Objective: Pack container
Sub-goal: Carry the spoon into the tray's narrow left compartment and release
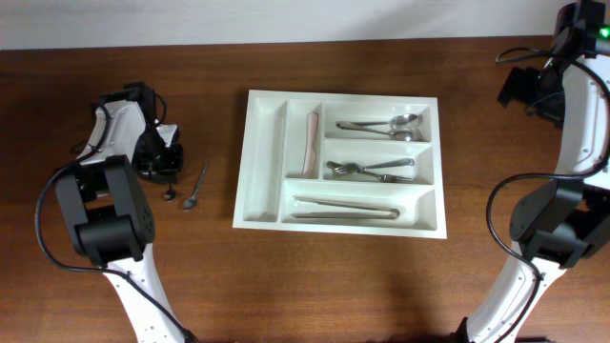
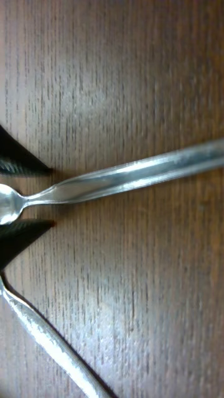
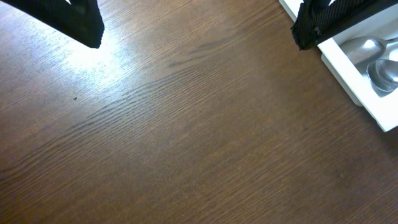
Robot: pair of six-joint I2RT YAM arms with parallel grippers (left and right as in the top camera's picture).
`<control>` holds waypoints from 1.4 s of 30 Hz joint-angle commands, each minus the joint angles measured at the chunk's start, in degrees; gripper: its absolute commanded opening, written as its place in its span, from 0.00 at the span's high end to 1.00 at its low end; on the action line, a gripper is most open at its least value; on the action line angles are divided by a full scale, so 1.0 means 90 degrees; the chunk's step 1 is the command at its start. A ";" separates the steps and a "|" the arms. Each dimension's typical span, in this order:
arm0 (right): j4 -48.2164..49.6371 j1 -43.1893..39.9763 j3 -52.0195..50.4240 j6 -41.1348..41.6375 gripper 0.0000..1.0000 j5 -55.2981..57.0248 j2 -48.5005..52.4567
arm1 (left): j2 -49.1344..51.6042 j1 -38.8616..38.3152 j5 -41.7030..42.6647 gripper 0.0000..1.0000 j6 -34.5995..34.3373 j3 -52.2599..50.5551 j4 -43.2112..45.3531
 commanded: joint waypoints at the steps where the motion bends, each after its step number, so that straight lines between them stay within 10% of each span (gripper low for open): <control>1: -0.0002 0.0034 -0.0024 0.0002 0.01 0.0102 0.0032 | 0.0398 0.0027 0.0000 0.60 -0.0012 -0.0015 -0.0066; 16: 0.0000 0.0034 -0.0024 0.0002 0.01 0.0102 0.0032 | 0.0396 0.0007 0.0002 0.62 -0.0012 -0.0015 -0.0874; 31: 0.0000 0.0034 -0.0024 0.0002 0.01 0.0102 0.0032 | 0.0398 0.0007 0.0027 0.98 -0.0036 0.0039 -0.0080; 42: 0.0000 0.0034 -0.0024 0.0002 0.01 0.0102 0.0032 | 0.0396 0.0007 0.0648 0.98 -0.0036 0.2191 -0.0806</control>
